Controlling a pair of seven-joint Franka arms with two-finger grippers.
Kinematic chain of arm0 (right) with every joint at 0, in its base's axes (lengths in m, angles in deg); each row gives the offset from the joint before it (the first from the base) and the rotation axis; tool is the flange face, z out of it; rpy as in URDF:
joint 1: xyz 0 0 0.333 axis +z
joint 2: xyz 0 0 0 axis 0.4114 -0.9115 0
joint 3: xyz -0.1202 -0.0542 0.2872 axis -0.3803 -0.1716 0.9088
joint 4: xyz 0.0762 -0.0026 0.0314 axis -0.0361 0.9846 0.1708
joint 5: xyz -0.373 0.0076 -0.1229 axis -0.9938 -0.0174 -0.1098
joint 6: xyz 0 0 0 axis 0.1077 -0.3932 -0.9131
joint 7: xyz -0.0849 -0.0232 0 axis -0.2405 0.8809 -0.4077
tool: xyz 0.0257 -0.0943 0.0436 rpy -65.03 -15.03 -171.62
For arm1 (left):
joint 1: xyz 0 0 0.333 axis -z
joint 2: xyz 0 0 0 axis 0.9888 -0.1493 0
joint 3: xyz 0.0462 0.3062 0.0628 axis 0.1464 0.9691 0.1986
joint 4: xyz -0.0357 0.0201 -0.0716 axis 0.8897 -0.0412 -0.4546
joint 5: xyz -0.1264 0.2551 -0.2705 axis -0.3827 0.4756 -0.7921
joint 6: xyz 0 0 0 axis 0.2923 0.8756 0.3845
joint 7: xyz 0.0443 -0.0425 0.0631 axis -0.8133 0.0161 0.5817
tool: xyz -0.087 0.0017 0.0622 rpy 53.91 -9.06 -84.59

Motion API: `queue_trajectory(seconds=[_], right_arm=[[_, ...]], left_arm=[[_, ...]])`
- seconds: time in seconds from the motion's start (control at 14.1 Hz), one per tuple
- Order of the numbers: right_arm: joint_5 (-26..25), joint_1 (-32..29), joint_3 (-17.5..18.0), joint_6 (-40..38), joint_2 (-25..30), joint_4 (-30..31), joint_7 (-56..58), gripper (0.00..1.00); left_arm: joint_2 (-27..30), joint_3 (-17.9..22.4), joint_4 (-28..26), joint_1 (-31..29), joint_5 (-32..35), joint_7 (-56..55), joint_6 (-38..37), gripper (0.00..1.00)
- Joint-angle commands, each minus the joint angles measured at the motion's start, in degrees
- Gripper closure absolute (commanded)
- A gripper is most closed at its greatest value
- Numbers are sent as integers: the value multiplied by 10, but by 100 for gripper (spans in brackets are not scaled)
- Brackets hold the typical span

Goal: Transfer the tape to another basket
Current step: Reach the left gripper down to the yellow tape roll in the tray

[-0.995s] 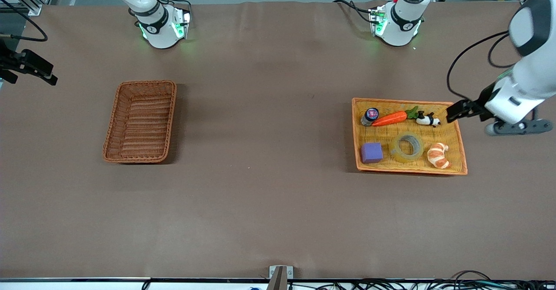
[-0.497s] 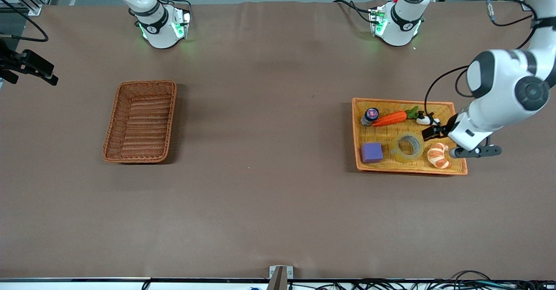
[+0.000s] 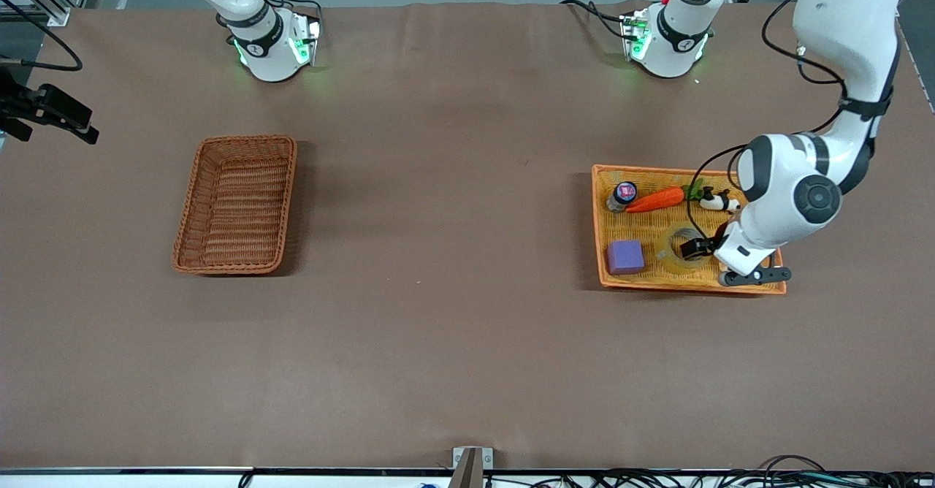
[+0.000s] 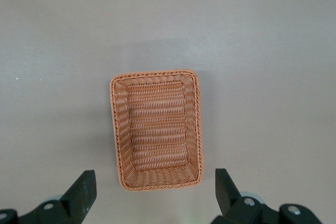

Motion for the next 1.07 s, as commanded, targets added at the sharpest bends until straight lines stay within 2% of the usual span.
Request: queue_trajectory(seconds=[0.0, 0.14, 0.21, 0.28, 0.5, 0.64, 0.85, 0.99], right_arm=[[8, 1, 0, -1, 6, 5, -3, 0], [8, 0, 0, -1, 6, 5, -3, 0], [8, 0, 0, -1, 6, 5, -2, 0], [8, 0, 0, -1, 6, 5, -2, 0], [8, 0, 0, -2, 6, 5, -2, 0], [8, -1, 0, -2, 6, 5, -1, 0], [8, -2, -1, -2, 6, 4, -1, 0], [8, -4, -1, -2, 6, 4, -1, 0]], left_arm=[[-5, -2, -18, -1, 15, -14, 24, 12], [-3, -2, -23, -1, 16, -14, 24, 64], [-3, -2, -25, -1, 19, -14, 24, 83], [-1, -2, -27, -1, 31, -14, 24, 90], [13, -2, -35, -4, 61, -14, 20, 99], [32, -3, -38, -12, 62, -16, 10, 100], [88, -8, -32, -10, 62, -15, -67, 100], [126, -21, -9, -7, 62, -16, -129, 100]])
